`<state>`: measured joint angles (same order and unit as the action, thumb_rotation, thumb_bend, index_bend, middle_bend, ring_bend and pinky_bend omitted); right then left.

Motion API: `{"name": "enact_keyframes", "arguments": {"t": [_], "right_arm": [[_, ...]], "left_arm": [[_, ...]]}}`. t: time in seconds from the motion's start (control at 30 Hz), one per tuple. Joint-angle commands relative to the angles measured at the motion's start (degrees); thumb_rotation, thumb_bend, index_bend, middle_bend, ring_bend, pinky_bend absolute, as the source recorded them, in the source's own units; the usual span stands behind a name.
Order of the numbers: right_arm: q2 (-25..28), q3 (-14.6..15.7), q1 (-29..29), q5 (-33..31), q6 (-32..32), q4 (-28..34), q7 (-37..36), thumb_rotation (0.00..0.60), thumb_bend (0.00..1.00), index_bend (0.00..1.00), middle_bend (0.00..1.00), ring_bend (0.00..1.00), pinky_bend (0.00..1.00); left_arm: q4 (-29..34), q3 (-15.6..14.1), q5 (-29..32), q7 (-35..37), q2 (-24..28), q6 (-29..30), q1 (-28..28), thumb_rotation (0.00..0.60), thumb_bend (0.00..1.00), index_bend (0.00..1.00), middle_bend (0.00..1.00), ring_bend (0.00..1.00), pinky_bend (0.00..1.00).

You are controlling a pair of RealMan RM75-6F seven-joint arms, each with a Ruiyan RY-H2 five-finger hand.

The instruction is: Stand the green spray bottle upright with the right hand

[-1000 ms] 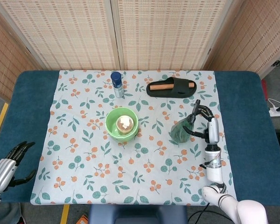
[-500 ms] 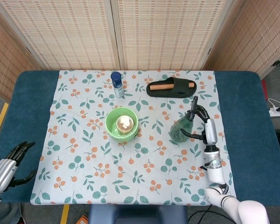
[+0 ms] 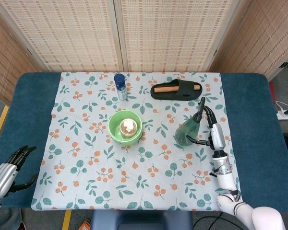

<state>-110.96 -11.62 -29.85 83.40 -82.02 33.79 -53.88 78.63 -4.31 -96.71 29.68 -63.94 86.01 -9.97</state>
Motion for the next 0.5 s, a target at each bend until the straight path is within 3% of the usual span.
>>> {"name": "enact_keyframes", "arguments": {"t": [0.03,0.17,0.27,0.37,0.47,0.5], "right_arm": [[1.6,0.4,1.3,0.0,-0.5,2.0,1.5,0.600,0.00,0.00,0.04,0.00,0.02],[5.3,2.2,3.8,0.7,-0.9,5.7,5.6,0.600,0.00,0.00,0.04,0.00,0.02],[10.4,4.7,6.2,1.0,0.9,10.9,13.8,0.600,0.00,0.00,0.03,0.00,0.00],[18.9,7.0,9.0,-0.9,4.3,21.0,33.8,0.600,0.00,0.00,0.01,0.00,0.00],[28.3,6.1,12.3,-8.3,4.9,38.0,61.4,0.600,0.00,0.00,0.00,0.00,0.00],[30.6,5.6,12.9,-10.6,4.8,42.7,67.2,0.600,0.00,0.00,0.00,0.00,0.00]], "left_arm": [[0.0,0.0,-0.1,0.0,0.0,0.0,0.0,0.600,0.32,0.07,0.10,0.00,0.11],[-0.1,-0.1,-0.1,-0.1,-0.1,0.0,0.0,0.600,0.32,0.07,0.10,0.00,0.11],[-0.1,0.0,0.1,0.0,-0.1,-0.1,0.0,0.600,0.32,0.07,0.10,0.00,0.11],[-0.4,0.0,0.7,0.2,-0.2,-0.7,0.0,0.600,0.32,0.07,0.10,0.00,0.11],[-0.6,0.1,1.1,0.5,-0.3,-1.0,0.0,0.600,0.32,0.07,0.10,0.00,0.11],[-0.5,0.2,1.1,0.5,-0.2,-0.8,0.0,0.600,0.32,0.07,0.10,0.00,0.11]]}}
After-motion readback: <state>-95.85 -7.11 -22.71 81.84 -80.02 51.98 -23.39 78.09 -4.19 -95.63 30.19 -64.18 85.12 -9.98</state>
